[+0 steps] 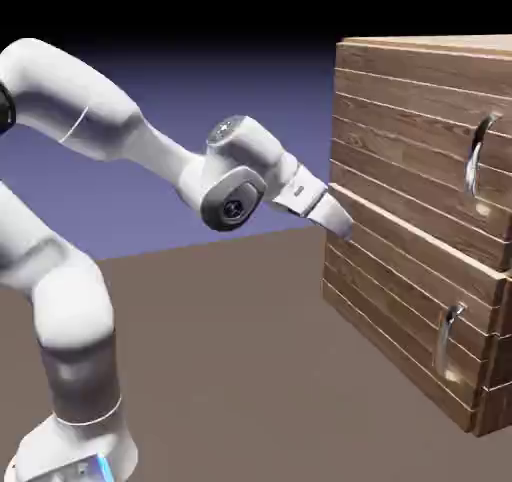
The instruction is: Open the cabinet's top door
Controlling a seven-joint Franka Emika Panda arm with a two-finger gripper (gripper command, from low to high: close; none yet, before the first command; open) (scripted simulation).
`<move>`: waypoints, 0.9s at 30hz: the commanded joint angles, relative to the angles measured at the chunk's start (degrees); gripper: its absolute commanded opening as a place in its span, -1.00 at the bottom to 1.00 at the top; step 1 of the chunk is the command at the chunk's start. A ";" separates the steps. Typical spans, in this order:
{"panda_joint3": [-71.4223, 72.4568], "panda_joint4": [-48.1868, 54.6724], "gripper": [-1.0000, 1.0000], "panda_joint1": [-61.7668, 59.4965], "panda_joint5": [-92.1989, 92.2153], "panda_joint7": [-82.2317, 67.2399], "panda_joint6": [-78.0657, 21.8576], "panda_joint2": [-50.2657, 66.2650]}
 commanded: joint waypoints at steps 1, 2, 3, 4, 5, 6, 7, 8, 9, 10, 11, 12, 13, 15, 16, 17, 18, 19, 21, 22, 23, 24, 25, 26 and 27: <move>-1.09 0.62 1.00 1.02 -2.50 1.77 -0.07 -0.32; -2.18 1.24 1.00 2.03 -4.99 3.55 -0.15 -0.65; -3.27 1.86 1.00 3.04 -7.48 5.32 -0.22 -0.97; -4.37 2.48 1.00 4.06 -9.97 7.09 -0.29 -1.29; -5.46 3.10 1.00 5.07 -12.46 8.86 -0.37 -1.61; -6.55 3.72 1.00 6.08 -14.95 10.63 -0.44 -1.94; -7.64 4.34 1.00 7.10 -17.45 12.40 -0.51 -2.26; -8.73 4.96 1.00 8.11 -19.94 14.18 -0.59 -2.58; -9.82 5.57 1.00 9.13 -22.43 15.95 -0.66 -2.90; -10.91 6.19 1.00 10.14 -24.92 17.72 -0.74 -3.22; -12.00 6.81 1.00 11.15 -27.41 19.49 -0.81 -3.55; -13.09 7.43 1.00 12.17 -29.90 21.26 -0.88 -3.87; -14.19 8.05 1.00 13.18 -32.40 23.03 -0.96 -4.19; -16.37 9.29 1.00 15.21 -37.38 26.58 -1.10 -4.84; -17.46 9.91 1.00 16.22 -39.87 28.35 -1.18 -5.16; -18.55 10.53 1.00 17.24 -42.36 30.12 -1.25 -5.48; -19.64 11.15 1.00 18.25 -44.86 31.89 -1.32 -5.80; -20.73 11.77 1.00 19.26 -47.35 33.66 -1.40 -6.13; -22.91 13.01 1.00 21.29 -52.33 37.21 -1.54 -6.77; -24.01 13.63 1.00 22.30 -54.82 38.98 -1.62 -7.09; -25.10 14.25 1.00 23.32 -57.31 40.75 -1.69 -7.42; -26.19 14.86 1.00 24.33 -59.81 42.52 -1.76 -7.74; -27.28 15.48 1.00 25.35 -62.30 44.29 -1.84 -8.06; -28.37 16.10 1.00 26.36 -64.79 46.06 -1.91 -8.38; -29.46 16.72 1.00 27.37 -67.28 47.84 -1.98 -8.71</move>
